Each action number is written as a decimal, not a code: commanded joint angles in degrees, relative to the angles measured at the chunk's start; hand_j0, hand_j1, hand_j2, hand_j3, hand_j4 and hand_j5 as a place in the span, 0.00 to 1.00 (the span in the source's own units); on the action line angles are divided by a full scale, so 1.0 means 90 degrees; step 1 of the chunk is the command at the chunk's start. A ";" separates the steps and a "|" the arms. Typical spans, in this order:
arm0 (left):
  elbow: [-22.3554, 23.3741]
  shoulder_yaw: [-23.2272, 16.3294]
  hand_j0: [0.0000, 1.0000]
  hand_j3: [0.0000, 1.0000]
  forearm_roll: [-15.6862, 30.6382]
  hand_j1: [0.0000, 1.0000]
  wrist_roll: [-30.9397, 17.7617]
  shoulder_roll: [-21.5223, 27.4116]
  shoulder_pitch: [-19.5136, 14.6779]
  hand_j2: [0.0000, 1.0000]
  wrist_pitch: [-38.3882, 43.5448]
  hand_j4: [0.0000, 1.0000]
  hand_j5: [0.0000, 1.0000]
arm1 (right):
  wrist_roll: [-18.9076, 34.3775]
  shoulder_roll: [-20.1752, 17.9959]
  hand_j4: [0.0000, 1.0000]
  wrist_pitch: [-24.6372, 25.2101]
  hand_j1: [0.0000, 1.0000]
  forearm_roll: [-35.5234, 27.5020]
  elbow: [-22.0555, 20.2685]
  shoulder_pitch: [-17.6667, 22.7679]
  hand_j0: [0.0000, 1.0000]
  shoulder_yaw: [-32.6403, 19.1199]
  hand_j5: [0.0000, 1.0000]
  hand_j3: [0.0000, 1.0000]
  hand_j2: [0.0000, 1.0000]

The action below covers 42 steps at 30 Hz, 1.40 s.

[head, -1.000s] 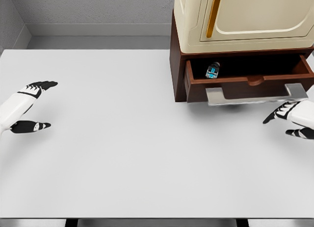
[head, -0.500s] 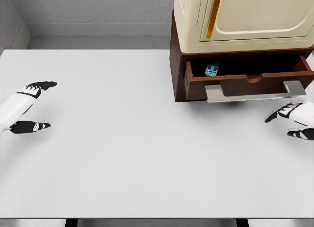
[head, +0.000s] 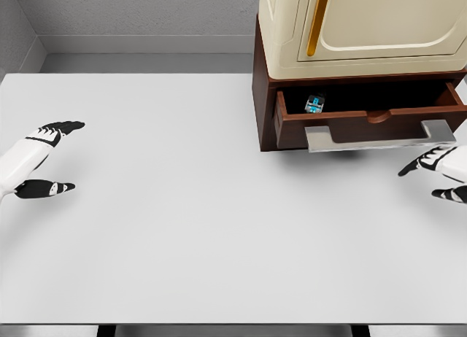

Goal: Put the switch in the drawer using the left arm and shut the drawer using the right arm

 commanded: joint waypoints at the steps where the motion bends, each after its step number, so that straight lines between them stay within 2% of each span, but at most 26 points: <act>1: -0.0001 0.0001 1.00 1.00 0.0050 1.00 0.0003 0.0004 0.0000 1.00 0.0014 1.00 1.00 | 0.0009 0.0222 0.73 0.0025 0.73 -0.0060 0.0128 -0.0039 0.73 0.0040 0.73 0.73 0.73; 3: -0.0001 0.0001 1.00 1.00 0.0050 1.00 0.0003 0.0004 0.0000 1.00 0.0014 1.00 1.00 | 0.0214 0.0389 0.73 0.0025 0.73 -0.0050 0.0147 -0.0176 0.73 0.0099 0.73 0.73 0.73; 8: -0.0011 0.0001 1.00 1.00 0.0050 1.00 0.0003 0.0004 0.0010 1.00 0.0014 1.00 1.00 | 0.0243 0.0564 0.73 0.0025 0.73 -0.0021 0.0255 -0.0351 0.73 0.0138 0.73 0.73 0.73; 10: -0.0011 0.0001 1.00 1.00 0.0050 1.00 0.0003 -0.0005 0.0010 1.00 0.0014 1.00 1.00 | 0.0243 0.0584 0.73 0.0025 0.73 -0.0011 0.0362 -0.0625 0.73 0.0460 0.73 0.73 0.73; 21: 0.0038 0.0001 1.00 1.00 0.0050 1.00 0.0003 0.0004 0.0000 1.00 0.0014 1.00 1.00 | 0.0360 0.0682 0.73 0.0025 0.73 -0.0011 0.0577 -0.0899 0.73 0.0578 0.73 0.73 0.73; 23: 0.0086 0.0001 1.00 1.00 0.0050 1.00 0.0003 0.0004 0.0000 1.00 0.0014 1.00 1.00 | 0.0438 0.0916 0.73 0.0025 0.73 -0.0001 0.0723 -0.1064 0.73 0.0655 0.73 0.73 0.73; 25: 0.0057 0.0001 1.00 1.00 0.0050 1.00 0.0003 -0.0005 0.0000 1.00 0.0014 1.00 1.00 | 0.0438 0.0955 0.73 0.0025 0.73 -0.0001 0.0928 -0.1377 0.73 0.0958 0.73 0.73 0.73; 28: 0.0057 0.0001 1.00 1.00 0.0050 1.00 0.0003 -0.0005 0.0000 1.00 0.0014 1.00 1.00 | 0.0438 0.0936 0.73 0.0025 0.73 -0.0011 0.0948 -0.1446 0.73 0.1027 0.73 0.73 0.73; 35: 0.0067 0.0001 1.00 1.00 0.0050 1.00 0.0003 -0.0005 0.0000 1.00 0.0014 1.00 1.00 | 0.0429 0.0692 0.74 0.0025 0.74 -0.0069 0.0499 -0.1270 0.74 0.0958 0.74 0.74 0.74; 39: 0.0067 0.0001 1.00 1.00 0.0050 1.00 0.0003 -0.0005 0.0000 1.00 0.0014 1.00 1.00 | 0.0419 0.0682 0.80 0.0025 0.80 -0.0069 -0.0018 -0.1153 0.80 0.0724 0.80 0.80 0.80; 42: 0.0067 0.0001 1.00 1.00 0.0050 1.00 0.0003 0.0004 0.0000 1.00 0.0014 1.00 1.00 | 0.0399 0.0360 0.74 0.0025 0.74 -0.0089 -0.0370 -0.0870 0.74 0.0714 0.74 0.74 0.74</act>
